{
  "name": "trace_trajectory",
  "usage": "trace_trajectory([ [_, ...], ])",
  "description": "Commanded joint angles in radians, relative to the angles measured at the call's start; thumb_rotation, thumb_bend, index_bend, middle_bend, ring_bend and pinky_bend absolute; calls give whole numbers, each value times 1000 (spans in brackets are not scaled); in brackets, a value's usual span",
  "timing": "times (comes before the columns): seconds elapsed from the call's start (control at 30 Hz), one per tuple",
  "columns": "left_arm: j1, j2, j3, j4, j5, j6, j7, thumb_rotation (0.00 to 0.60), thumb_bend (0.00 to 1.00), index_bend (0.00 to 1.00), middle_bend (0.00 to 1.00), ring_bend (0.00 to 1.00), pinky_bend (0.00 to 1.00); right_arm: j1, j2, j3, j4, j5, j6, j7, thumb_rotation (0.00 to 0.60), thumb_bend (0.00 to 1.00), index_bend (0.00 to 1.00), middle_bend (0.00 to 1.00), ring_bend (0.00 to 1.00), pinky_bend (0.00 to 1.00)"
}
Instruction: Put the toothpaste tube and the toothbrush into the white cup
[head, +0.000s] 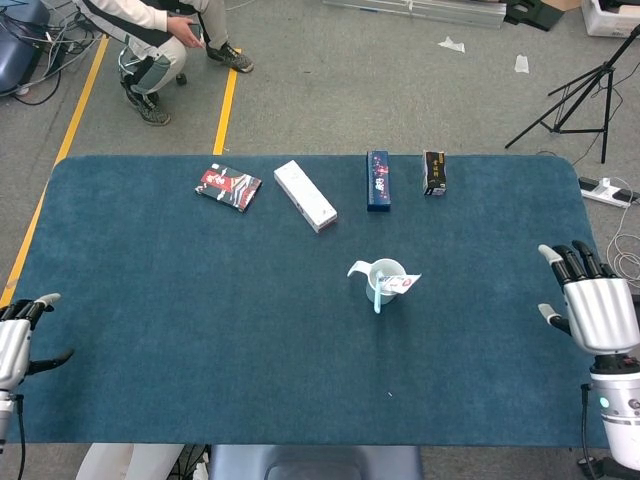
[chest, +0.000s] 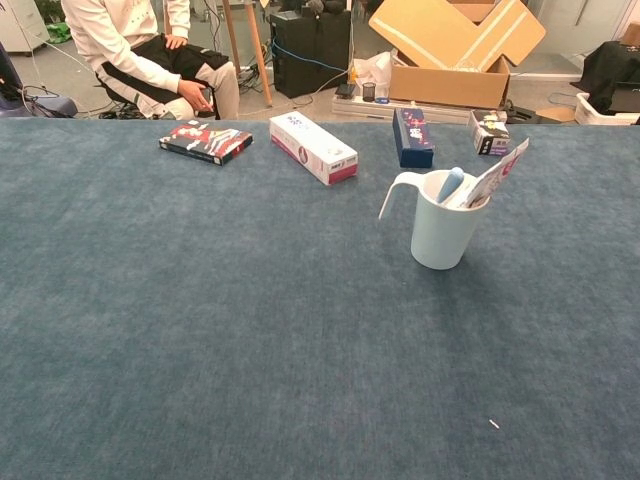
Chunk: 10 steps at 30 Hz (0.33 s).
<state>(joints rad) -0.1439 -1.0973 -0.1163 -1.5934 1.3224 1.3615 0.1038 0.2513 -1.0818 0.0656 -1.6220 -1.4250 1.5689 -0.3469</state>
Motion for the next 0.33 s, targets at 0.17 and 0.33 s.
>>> trace_trajectory([
  [0.17, -10, 8, -10, -18, -14, -1, 19, 600, 0, 217, 305, 194, 254, -12, -2, 5, 5, -8, -25, 42, 600, 54, 236, 252, 156, 495],
  [0.33, -20, 19, -14, -39, -25, -8, 38, 600, 0, 217, 306, 194, 254, -18, 13, 18, -11, -14, -26, 55, 600, 53, 236, 249, 152, 489],
])
